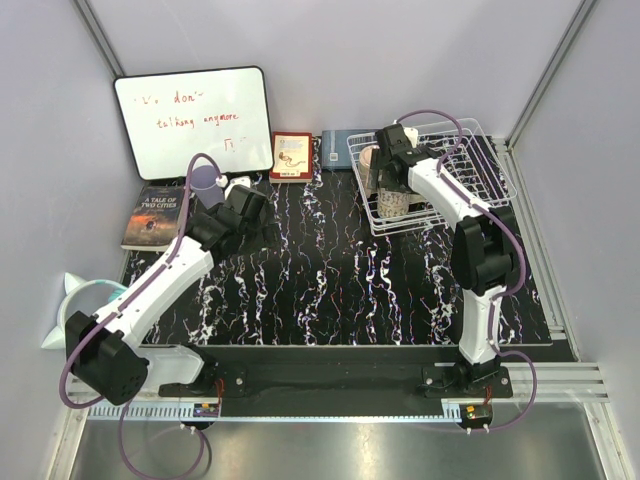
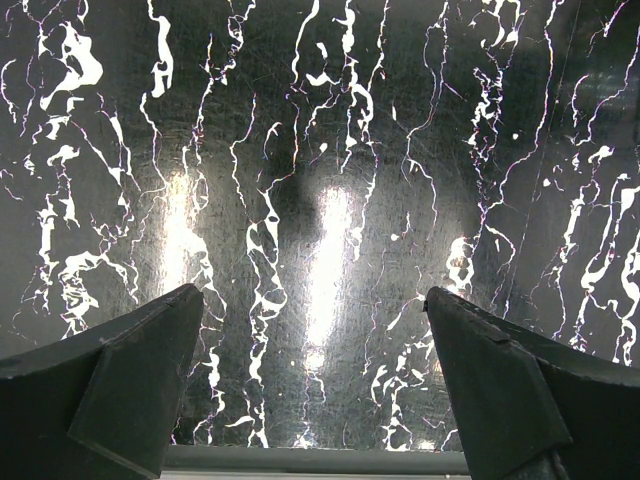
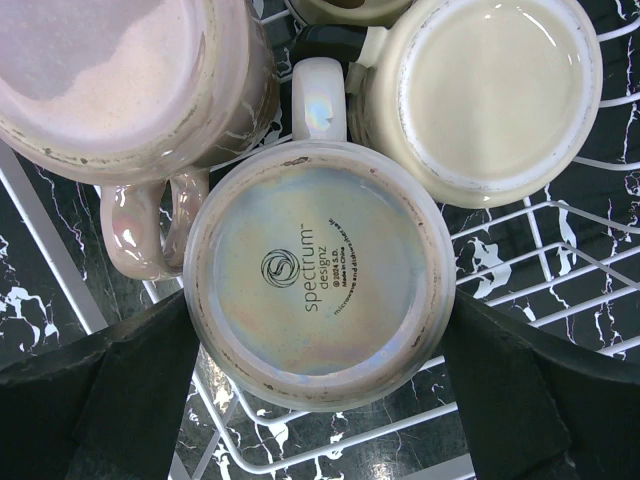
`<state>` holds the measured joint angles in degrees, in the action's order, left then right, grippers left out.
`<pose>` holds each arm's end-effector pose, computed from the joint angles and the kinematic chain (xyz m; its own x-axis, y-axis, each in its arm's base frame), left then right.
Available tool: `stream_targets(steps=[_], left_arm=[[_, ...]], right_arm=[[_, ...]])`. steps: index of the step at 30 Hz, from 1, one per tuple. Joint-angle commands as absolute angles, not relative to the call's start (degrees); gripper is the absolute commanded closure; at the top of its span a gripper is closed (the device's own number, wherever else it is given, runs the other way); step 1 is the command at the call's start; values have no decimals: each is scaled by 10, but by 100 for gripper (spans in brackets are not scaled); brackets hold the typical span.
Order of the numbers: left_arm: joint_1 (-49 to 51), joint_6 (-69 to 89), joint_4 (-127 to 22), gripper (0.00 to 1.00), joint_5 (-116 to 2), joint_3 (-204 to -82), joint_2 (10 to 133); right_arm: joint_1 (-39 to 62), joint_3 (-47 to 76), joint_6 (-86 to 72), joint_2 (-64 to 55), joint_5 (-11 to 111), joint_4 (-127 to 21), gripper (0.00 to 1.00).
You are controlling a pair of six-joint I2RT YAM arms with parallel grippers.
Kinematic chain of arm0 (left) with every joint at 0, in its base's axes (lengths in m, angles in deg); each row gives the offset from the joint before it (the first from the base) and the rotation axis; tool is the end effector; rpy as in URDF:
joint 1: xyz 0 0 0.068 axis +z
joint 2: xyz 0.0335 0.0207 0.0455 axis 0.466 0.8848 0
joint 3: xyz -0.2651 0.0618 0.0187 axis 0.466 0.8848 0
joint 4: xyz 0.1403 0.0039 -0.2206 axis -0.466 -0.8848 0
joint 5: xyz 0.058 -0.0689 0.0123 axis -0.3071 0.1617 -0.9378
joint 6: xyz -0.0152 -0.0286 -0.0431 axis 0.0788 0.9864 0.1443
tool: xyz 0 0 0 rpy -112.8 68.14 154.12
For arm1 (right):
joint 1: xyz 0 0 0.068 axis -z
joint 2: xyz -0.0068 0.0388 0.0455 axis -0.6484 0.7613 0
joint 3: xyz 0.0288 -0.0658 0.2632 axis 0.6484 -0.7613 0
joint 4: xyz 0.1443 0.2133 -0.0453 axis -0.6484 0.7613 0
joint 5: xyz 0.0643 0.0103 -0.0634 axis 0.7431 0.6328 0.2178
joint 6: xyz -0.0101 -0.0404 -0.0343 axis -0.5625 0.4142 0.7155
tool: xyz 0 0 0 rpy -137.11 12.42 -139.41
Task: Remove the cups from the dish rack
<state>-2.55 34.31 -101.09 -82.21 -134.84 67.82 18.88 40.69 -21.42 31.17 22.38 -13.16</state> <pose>0.2225 -0.1182 0.3031 -0.7665 -0.2037 -0.6091 -0.1388 0.9785 -0.1525 0.4255 0.1547 0.2581 -0.7647 0.0623 -0.6414 0.1289 0.9900 -0.0576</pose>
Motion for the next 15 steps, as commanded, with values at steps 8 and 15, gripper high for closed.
stream_targets(steps=[8, 15], left_arm=[[-28, 336, -992, 1, -817, -1362, 681], [-29, 338, -991, 1, -805, -1369, 692]], right_arm=[[195, 380, -227, 304, 233, -117, 0], [195, 346, -236, 285, 234, -110, 0]])
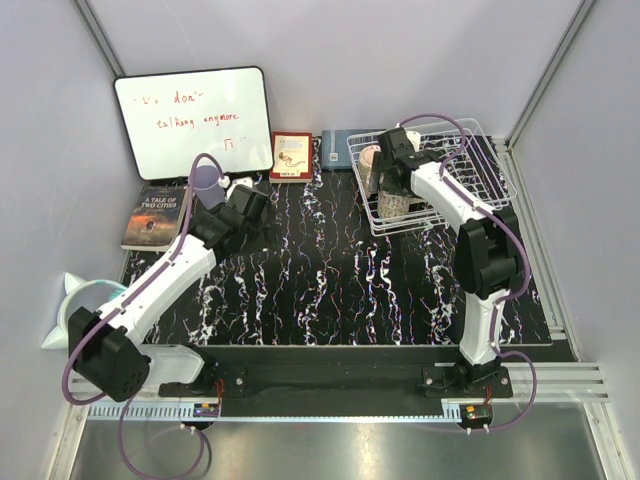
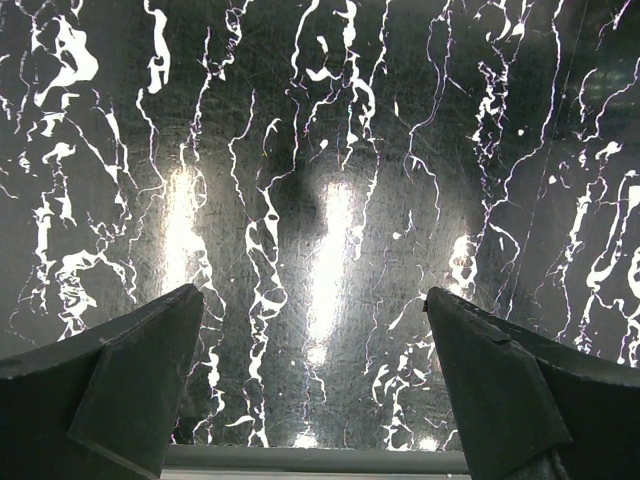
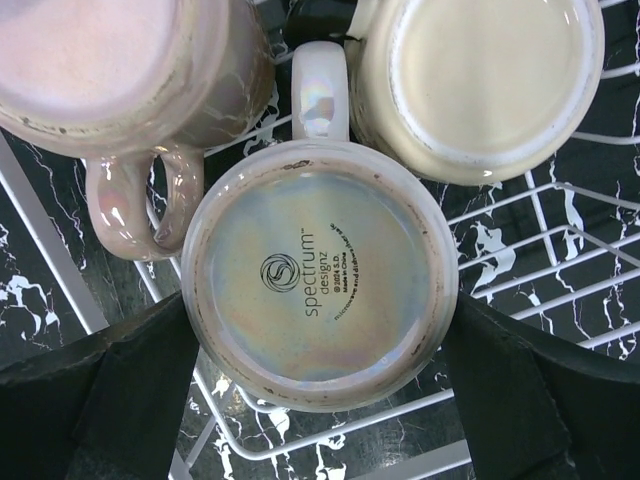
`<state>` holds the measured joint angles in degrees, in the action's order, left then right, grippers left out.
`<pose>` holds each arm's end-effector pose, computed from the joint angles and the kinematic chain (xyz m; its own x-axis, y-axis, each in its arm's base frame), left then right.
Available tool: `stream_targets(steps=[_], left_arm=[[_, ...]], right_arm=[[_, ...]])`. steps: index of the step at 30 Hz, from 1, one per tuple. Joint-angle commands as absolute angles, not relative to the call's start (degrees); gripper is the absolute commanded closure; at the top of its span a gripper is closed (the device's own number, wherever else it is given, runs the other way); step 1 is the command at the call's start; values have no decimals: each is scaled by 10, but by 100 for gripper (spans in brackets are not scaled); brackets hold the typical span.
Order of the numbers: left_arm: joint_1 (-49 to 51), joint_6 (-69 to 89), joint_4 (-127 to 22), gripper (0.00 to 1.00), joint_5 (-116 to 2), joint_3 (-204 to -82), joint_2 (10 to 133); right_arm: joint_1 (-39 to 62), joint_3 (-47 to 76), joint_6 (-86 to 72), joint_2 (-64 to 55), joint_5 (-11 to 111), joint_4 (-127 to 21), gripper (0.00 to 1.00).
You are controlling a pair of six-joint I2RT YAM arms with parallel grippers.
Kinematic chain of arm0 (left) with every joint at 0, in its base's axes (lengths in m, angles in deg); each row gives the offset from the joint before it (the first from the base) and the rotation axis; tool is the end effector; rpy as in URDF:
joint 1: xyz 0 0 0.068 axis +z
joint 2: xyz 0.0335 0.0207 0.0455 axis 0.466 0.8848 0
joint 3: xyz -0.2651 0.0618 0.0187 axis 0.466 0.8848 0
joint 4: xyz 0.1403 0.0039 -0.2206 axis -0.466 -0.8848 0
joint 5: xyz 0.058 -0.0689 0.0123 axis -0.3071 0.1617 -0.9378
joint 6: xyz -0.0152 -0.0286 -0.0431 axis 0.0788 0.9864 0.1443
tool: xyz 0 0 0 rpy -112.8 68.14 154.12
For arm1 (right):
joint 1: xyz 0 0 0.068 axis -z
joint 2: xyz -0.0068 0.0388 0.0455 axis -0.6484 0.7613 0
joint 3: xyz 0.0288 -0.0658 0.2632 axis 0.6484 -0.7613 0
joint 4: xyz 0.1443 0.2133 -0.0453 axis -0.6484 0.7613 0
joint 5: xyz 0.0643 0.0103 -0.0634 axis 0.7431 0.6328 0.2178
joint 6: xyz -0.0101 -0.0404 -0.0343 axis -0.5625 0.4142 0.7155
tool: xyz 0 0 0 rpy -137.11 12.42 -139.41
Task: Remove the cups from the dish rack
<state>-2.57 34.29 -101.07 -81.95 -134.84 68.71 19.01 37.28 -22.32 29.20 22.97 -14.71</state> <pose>0.2249 -0.1199 0.2994 -0.7762 -0.1984 -0.5985 -0.1379 0.9796 -0.1459 0.4182 0.1511 0.2557 -0.7637 0.0805 -0.6406 0.1372 0.9898 -0.0393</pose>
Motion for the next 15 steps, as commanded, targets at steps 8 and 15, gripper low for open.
stream_targets(steps=[8, 15], left_arm=[[-32, 340, -991, 1, -805, -1363, 685], [-33, 341, -991, 1, -807, -1356, 676]], right_arm=[[195, 337, -240, 292, 221, -90, 0], [195, 331, -245, 298, 229, -81, 34]])
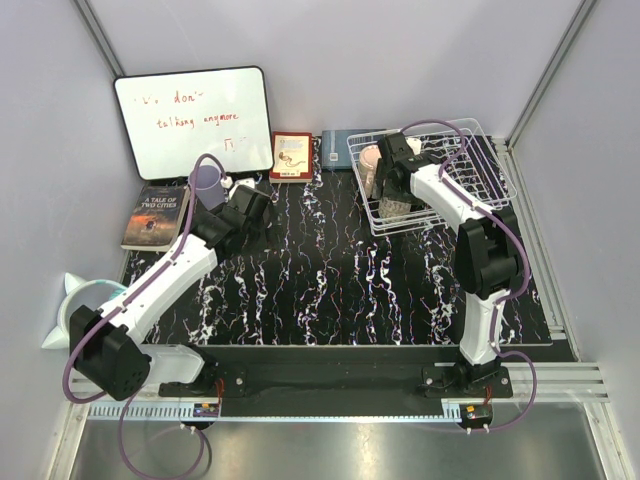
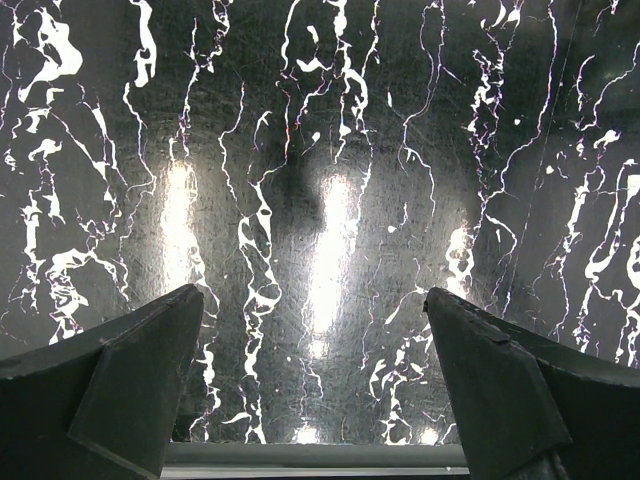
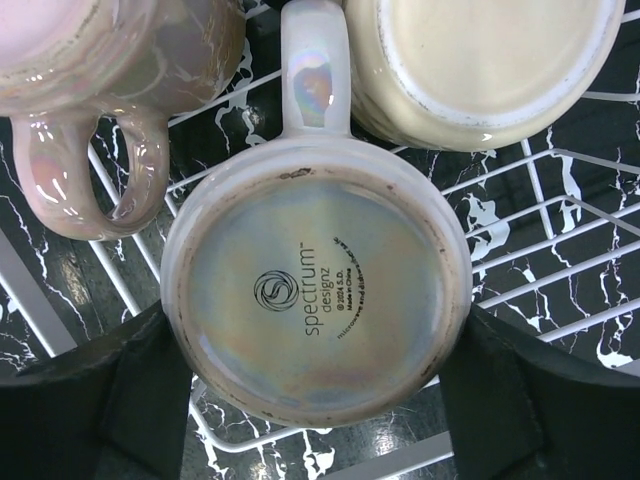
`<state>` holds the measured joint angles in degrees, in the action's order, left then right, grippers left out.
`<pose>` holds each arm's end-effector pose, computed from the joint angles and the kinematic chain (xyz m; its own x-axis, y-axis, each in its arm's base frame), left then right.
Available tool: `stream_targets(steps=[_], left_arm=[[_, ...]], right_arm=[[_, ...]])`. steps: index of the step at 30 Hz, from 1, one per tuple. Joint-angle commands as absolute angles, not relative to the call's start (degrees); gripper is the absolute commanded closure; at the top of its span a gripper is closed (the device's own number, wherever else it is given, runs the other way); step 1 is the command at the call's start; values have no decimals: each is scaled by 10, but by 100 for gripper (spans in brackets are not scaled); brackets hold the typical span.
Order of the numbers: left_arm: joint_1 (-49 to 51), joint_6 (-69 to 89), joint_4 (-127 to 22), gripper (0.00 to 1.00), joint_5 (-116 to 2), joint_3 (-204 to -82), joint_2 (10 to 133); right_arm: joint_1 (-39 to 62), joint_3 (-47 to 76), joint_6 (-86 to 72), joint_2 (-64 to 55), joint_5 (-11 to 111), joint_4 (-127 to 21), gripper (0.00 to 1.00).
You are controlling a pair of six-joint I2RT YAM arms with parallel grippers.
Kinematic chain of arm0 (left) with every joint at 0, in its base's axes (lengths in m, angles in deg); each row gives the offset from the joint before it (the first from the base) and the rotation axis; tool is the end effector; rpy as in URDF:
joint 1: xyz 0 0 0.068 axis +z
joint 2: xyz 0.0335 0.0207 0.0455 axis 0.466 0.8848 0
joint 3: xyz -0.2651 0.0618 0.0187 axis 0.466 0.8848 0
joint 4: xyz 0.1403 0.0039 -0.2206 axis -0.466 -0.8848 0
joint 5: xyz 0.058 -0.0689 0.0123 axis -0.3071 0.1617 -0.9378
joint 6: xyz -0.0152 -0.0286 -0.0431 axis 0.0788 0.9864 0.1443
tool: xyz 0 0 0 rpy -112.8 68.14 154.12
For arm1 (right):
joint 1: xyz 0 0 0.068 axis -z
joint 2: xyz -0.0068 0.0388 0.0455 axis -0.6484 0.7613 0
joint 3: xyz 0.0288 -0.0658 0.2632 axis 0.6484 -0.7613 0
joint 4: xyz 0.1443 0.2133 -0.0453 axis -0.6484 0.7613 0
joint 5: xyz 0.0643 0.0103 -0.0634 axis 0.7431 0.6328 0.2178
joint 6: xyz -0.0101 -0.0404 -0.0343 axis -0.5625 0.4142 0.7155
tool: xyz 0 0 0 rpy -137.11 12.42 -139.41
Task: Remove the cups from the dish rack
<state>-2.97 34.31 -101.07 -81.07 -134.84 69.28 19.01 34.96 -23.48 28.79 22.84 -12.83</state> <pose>0.2254 -0.1229 0.2970 -0.7881 -0.1899 -0.5856 -0.1250 0.9808 -0.1499 0.4106 0.1481 0.2442 -0.7983 0.0854 -0.5962 0.1512 0.9866 -0.0611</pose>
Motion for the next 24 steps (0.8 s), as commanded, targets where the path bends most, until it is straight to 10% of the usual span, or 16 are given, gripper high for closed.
stream_targets(steps=[1, 6, 24], left_arm=[[-33, 341, -991, 1, -807, -1355, 675], [-33, 341, -991, 1, -809, -1358, 677], [-35, 340, -988, 1, -807, -1377, 691]], right_arm=[[195, 329, -245, 294, 229, -81, 42], [194, 319, -241, 266, 213, -80, 100], [194, 334, -234, 161, 215, -81, 100]])
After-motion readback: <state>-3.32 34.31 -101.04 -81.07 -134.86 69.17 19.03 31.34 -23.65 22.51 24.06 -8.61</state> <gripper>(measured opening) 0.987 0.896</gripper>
